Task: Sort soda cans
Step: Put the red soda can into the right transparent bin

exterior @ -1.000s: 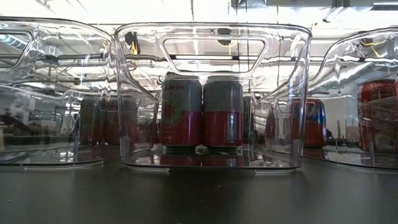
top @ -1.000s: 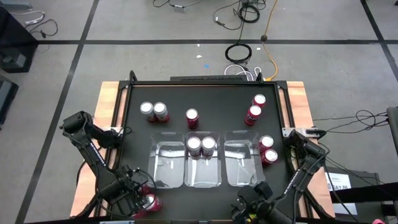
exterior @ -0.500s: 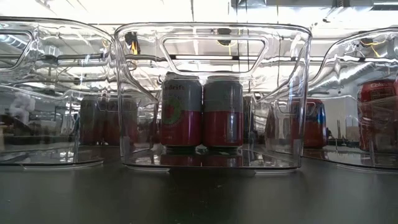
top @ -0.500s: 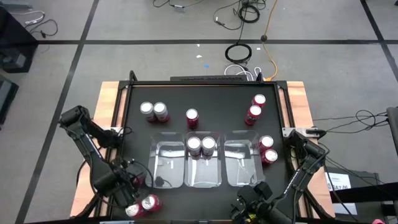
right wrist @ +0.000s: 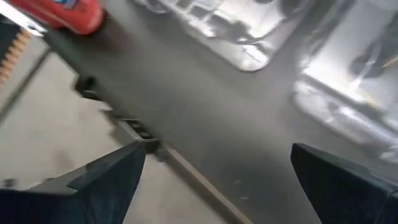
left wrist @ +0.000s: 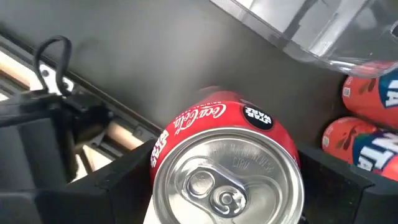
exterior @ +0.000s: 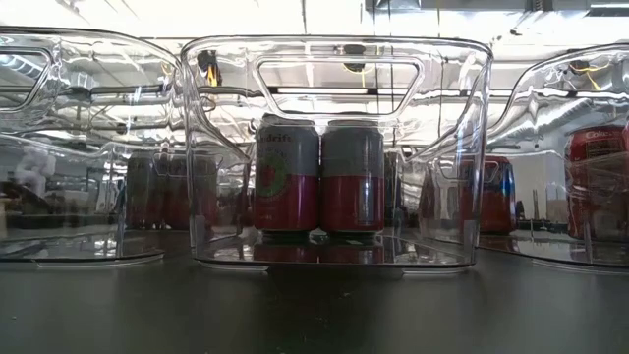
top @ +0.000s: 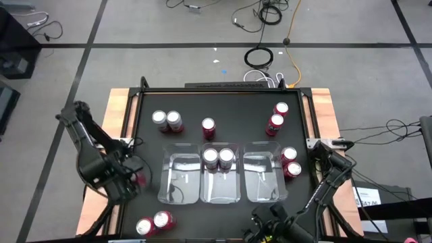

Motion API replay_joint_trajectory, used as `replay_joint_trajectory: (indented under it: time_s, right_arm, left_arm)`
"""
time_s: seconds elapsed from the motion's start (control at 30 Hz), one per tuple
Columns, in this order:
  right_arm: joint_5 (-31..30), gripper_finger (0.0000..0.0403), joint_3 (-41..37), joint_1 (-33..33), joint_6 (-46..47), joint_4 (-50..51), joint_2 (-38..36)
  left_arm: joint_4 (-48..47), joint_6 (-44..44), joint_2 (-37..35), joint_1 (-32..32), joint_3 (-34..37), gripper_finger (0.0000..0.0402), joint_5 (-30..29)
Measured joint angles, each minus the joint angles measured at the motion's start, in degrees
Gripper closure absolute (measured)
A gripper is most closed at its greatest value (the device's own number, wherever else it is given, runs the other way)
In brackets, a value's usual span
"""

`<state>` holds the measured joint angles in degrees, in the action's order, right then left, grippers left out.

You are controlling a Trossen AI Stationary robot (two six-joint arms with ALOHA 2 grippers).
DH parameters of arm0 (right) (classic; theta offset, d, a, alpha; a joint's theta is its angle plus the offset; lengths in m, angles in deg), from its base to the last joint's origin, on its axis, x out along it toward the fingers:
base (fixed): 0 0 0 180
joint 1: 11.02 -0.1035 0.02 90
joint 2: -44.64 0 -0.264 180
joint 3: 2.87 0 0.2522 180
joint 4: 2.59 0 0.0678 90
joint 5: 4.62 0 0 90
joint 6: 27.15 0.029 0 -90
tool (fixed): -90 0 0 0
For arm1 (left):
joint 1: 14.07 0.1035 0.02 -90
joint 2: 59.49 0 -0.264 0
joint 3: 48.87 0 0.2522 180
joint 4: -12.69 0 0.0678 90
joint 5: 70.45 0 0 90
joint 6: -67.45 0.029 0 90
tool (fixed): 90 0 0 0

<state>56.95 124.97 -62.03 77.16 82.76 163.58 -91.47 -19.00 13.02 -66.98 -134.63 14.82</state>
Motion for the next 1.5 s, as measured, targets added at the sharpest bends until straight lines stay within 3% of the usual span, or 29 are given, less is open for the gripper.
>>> replay_joint_trajectory:
  time_s: [0.17,0.57,0.87,1.03,1.2,1.5]
  right_arm:
    - [0.0,0.0007,0.0,1.0,-1.8,-6.1,0.0]
    - [0.0,0.0007,0.0,6.1,-6.1,-6.2,0.0]
    - [-2.2,0.0007,0.0,11.9,-17.5,-7.1,0.0]
    - [-8.9,0.0007,0.0,14.4,-23.9,-10.3,0.0]
    - [-17.5,0.0010,0.0,14.4,-24.2,-11.4,-0.1]
    - [-19.7,0.0025,0.0,12.0,-26.0,-11.4,-5.5]
  left_arm:
    - [0.2,4.6,-5.4,2.3,0.0,0.0076,-2.7]
    - [0.2,24.6,-10.5,12.7,-0.4,0.0075,-4.8]
    - [0.3,41.3,-9.4,21.1,-9.6,0.0075,-5.5]
    - [0.4,50.8,-5.7,25.8,-16.2,0.0075,-6.6]
    - [0.5,60.2,1.3,29.5,-22.3,0.0075,-6.1]
    - [3.0,76.2,13.4,34.5,-29.2,0.0075,0.3]
